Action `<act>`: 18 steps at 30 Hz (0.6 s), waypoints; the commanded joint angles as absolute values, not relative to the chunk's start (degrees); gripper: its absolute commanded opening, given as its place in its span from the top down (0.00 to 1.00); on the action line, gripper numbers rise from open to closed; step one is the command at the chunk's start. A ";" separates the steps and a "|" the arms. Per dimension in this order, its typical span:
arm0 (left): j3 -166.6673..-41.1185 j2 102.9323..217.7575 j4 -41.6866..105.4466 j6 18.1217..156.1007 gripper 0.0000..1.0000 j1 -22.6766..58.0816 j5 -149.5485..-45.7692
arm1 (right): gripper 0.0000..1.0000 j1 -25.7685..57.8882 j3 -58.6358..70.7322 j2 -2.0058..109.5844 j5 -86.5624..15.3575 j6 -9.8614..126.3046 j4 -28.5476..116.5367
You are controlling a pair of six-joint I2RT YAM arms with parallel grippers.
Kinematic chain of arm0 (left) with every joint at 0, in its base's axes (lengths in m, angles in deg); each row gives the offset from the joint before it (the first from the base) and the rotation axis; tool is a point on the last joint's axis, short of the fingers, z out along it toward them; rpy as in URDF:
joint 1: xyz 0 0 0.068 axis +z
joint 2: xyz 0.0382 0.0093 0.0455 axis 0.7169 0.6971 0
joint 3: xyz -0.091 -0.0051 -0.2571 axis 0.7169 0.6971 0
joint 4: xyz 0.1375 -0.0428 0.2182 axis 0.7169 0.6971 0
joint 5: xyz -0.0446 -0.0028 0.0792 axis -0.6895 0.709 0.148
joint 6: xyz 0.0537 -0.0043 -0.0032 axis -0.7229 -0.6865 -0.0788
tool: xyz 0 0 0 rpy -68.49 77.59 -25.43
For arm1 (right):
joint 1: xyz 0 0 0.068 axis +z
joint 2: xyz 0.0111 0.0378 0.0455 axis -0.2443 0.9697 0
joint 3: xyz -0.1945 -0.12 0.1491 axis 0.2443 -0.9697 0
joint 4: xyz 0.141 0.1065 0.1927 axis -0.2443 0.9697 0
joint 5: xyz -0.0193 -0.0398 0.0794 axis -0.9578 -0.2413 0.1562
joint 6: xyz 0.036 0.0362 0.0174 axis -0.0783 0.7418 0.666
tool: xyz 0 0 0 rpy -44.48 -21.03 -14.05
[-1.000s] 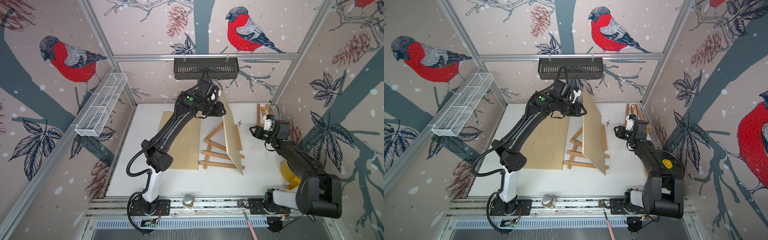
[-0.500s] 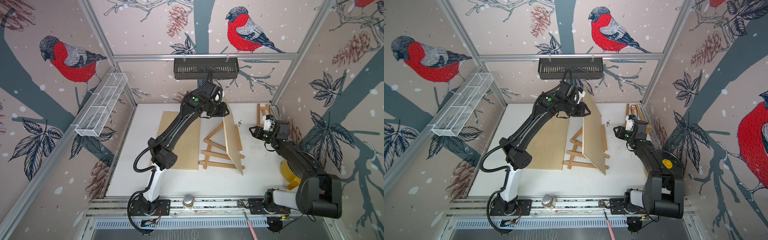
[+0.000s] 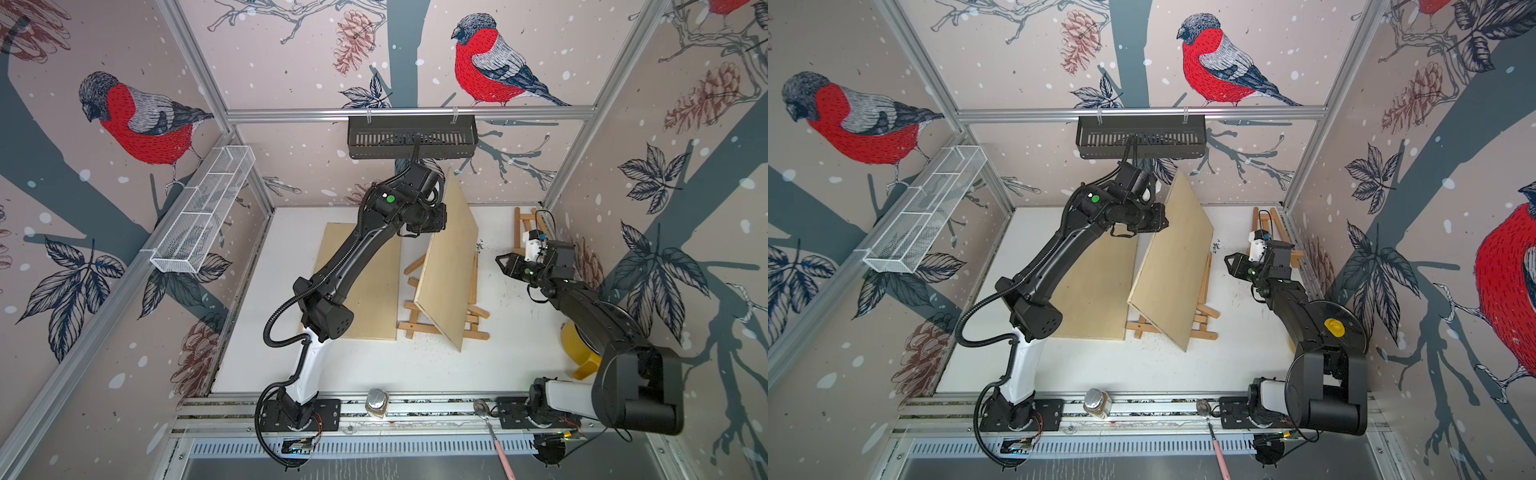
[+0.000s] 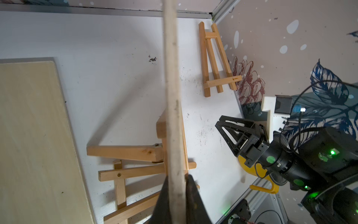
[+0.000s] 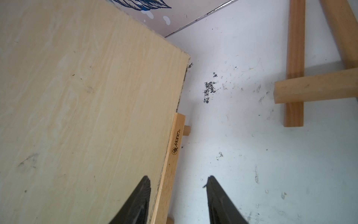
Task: Disassemble the easel
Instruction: Pick up the drawing board from the easel.
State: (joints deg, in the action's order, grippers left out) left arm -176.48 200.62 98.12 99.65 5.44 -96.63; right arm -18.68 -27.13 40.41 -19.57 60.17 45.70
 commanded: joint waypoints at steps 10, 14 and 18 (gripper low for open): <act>-172.84 197.57 99.66 94.27 1.00 5.21 -94.26 | 0.51 -17.92 -27.02 40.45 -19.91 59.51 44.42; -169.96 192.94 93.48 93.36 1.00 5.59 -99.42 | 0.51 -17.80 -26.94 40.16 -19.87 59.38 44.33; -168.03 188.81 89.13 93.25 1.00 6.84 -105.27 | 0.51 -17.48 -26.85 39.86 -19.74 59.29 44.24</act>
